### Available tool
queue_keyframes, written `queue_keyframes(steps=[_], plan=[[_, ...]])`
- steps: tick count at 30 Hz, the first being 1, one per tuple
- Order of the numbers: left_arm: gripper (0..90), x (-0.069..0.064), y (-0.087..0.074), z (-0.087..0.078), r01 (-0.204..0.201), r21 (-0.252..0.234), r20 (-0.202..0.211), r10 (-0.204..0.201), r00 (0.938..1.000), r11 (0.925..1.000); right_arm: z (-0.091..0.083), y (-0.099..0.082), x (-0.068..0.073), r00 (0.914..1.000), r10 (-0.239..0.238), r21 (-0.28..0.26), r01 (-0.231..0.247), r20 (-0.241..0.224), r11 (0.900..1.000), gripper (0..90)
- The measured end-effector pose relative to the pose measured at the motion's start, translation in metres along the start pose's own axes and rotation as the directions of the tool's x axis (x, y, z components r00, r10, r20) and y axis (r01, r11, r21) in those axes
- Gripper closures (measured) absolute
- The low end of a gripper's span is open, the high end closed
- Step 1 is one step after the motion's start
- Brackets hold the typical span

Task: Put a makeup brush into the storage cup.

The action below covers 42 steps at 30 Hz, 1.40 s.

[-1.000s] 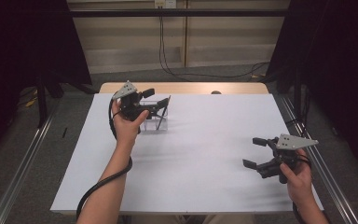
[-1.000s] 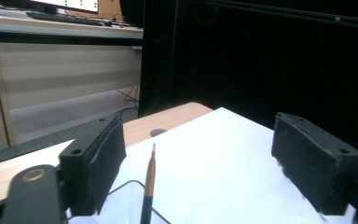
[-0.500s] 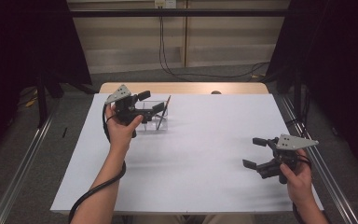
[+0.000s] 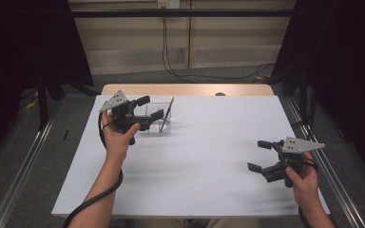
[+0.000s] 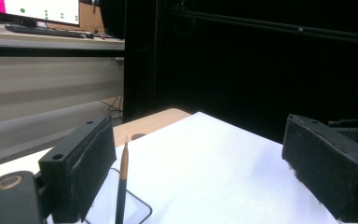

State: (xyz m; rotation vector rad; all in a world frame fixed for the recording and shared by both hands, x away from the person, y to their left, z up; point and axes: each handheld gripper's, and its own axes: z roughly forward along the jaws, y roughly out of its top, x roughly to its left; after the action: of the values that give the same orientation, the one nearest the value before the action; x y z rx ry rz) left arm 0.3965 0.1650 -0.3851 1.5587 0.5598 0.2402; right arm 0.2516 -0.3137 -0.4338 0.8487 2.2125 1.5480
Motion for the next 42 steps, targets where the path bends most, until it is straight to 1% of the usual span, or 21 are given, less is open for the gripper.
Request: queue_keyframes(steps=[13, 16, 18, 23, 27, 30, 33, 36, 37, 40, 42], plan=[[8.6, -0.006, -0.010, -0.020, -0.004, 0.010, 0.011, 0.004, 0.9999, 0.9999, 0.000, 0.000, 0.001, 1.0000, -0.001, 0.000, 0.001, 0.001, 1.0000, 5.2], [8.4, -0.008, -0.011, -0.024, -0.004, 0.007, 0.017, 0.004, 0.9999, 1.0000, 0.000, 0.000, 0.001, 1.0000, -0.001, -0.002, 0.001, 0.004, 1.0000, 5.2], [8.1, -0.009, -0.011, -0.027, -0.006, 0.013, 0.015, 0.006, 0.9999, 0.9999, 0.000, 0.000, 0.001, 1.0000, -0.001, -0.003, 0.001, 0.007, 1.0000, 5.1], [7.5, -0.009, -0.014, -0.035, -0.001, 0.009, 0.016, 0.001, 0.9999, 1.0000, 0.000, 0.000, 0.002, 0.9999, -0.001, -0.004, 0.001, 0.011, 1.0000, 5.1], [6.2, -0.010, -0.018, -0.041, 0.001, 0.019, 0.014, -0.001, 0.9999, 0.9998, 0.000, 0.000, 0.002, 0.9999, -0.001, -0.002, 0.001, 0.011, 1.0000, 4.9], [5.7, -0.010, -0.021, -0.045, 0.008, 0.016, 0.016, -0.008, 0.9998, 0.9998, 0.000, 0.000, 0.002, 0.9999, 0.000, -0.005, 0.000, 0.015, 1.0000, 4.8], [4.7, -0.010, -0.022, -0.051, 0.002, 0.019, 0.019, -0.002, 0.9998, 0.9998, 0.000, 0.000, 0.002, 0.9999, 0.002, -0.006, -0.002, 0.017, 1.0000, 4.7], [4.1, -0.009, -0.024, -0.055, 0.009, 0.019, 0.017, -0.009, 0.9998, 0.9998, 0.001, 0.000, 0.002, 0.9999, 0.001, -0.005, -0.001, 0.017, 1.0000, 4.7], [3.8, -0.009, -0.025, -0.057, 0.008, 0.019, 0.019, -0.008, 0.9998, 0.9998, 0.001, 0.000, 0.002, 0.9999, 0.001, -0.004, -0.001, 0.016, 1.0000, 4.8], [1.8, -0.009, -0.027, -0.062, -0.024, 0.028, 0.031, 0.023, 0.9992, 0.9993, 0.001, 0.000, 0.002, 0.9999, -0.001, -0.002, 0.001, 0.015, 1.0000, 4.7], [1.6, -0.009, -0.028, -0.066, -0.038, 0.038, 0.030, 0.037, 0.9989, 0.9986, 0.001, -0.001, 0.002, 0.9999, 0.001, -0.005, -0.001, 0.014, 1.0000, 4.7]])
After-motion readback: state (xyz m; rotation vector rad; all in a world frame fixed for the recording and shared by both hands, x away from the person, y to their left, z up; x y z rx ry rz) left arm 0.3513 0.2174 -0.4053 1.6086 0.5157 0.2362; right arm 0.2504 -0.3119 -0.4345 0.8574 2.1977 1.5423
